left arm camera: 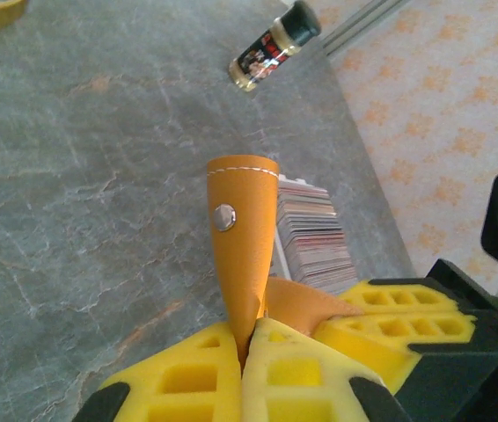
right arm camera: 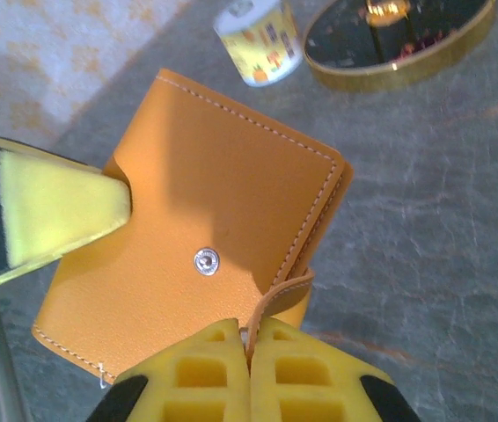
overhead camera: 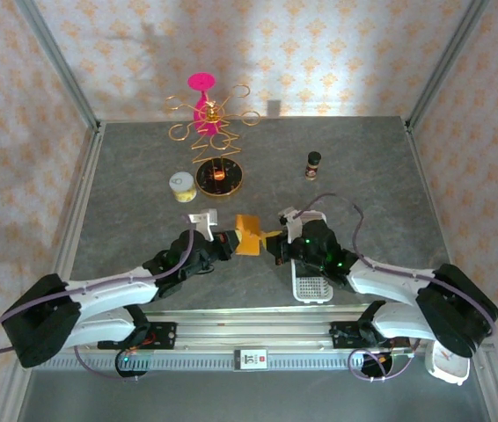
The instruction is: Put the credit cards into the card holder
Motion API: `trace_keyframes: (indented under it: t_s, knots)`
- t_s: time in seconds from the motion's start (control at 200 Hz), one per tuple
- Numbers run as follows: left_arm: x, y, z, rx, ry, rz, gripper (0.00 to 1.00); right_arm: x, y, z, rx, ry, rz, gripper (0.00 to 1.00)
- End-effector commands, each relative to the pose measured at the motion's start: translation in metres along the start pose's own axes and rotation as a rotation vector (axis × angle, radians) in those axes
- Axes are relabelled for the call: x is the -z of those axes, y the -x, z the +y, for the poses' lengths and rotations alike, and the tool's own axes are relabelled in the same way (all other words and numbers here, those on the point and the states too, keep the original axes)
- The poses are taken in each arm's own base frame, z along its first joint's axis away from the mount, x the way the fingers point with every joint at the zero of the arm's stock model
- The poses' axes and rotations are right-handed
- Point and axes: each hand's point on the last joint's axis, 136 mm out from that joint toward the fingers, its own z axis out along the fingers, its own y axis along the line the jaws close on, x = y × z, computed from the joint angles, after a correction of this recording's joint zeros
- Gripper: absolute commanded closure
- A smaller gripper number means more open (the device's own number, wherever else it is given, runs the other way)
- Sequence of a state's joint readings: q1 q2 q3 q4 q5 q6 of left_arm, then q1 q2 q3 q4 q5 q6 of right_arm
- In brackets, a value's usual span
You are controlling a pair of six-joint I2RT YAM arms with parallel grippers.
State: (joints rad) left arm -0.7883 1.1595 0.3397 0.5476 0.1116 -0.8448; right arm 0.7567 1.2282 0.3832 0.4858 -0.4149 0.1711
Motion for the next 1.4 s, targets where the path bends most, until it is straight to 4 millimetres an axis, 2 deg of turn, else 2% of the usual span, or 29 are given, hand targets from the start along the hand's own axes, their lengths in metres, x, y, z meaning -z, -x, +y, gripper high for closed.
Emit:
trace_keyframes:
  t_s: [0.0, 0.05, 0.12, 0.23, 0.305, 0.395, 0.486, 0.611, 0.736, 0.916, 1.106, 1.311, 1.396]
  knots:
    - [-0.005, -0.002, 0.004, 0.053, -0.011, -0.02, 1.0, -0.008, 0.007, 0.001, 0.028, -0.003, 0.005, 1.0]
    - [-0.009, -0.006, 0.013, 0.053, 0.022, -0.013, 1.0, -0.012, 0.003, 0.003, 0.018, 0.016, 0.025, 1.0]
    - [-0.015, -0.013, 0.027, 0.042, 0.088, 0.01, 0.93, -0.016, 0.0, 0.008, 0.009, 0.047, 0.045, 1.0]
    - [-0.022, -0.022, 0.048, 0.022, 0.189, 0.042, 0.88, -0.018, -0.002, 0.008, 0.0, 0.056, 0.052, 1.0]
    - [-0.023, -0.022, 0.06, 0.01, 0.258, 0.038, 0.75, -0.018, -0.002, 0.01, -0.003, 0.066, 0.052, 1.0]
    - [-0.02, -0.013, 0.071, -0.002, 0.338, -0.002, 0.56, -0.018, -0.002, 0.011, -0.004, 0.074, 0.052, 1.0]
    - [-0.012, 0.002, 0.075, -0.023, 0.41, -0.053, 0.45, -0.017, -0.001, 0.014, -0.003, 0.09, 0.045, 1.0]
    - [-0.003, 0.023, 0.061, -0.036, 0.398, -0.116, 0.38, -0.013, 0.003, 0.022, -0.005, 0.13, 0.021, 1.0]
    - [-0.002, 0.027, 0.045, -0.045, 0.351, -0.102, 0.35, -0.008, 0.005, 0.032, -0.007, 0.189, -0.002, 1.0]
    - [-0.009, 0.024, 0.026, -0.06, 0.284, -0.042, 0.32, -0.015, 0.001, 0.027, -0.013, 0.171, 0.028, 1.0]
    - [-0.011, 0.023, 0.051, -0.149, 0.426, -0.033, 0.32, -0.016, 0.0, 0.023, -0.017, 0.147, 0.032, 1.0]
    - [-0.02, 0.011, 0.052, -0.139, 0.396, 0.011, 0.33, -0.015, 0.001, 0.023, -0.012, 0.146, 0.029, 1.0]
    - [-0.017, 0.013, 0.063, -0.141, 0.453, 0.004, 0.33, -0.014, 0.001, 0.022, -0.007, 0.137, 0.026, 1.0]
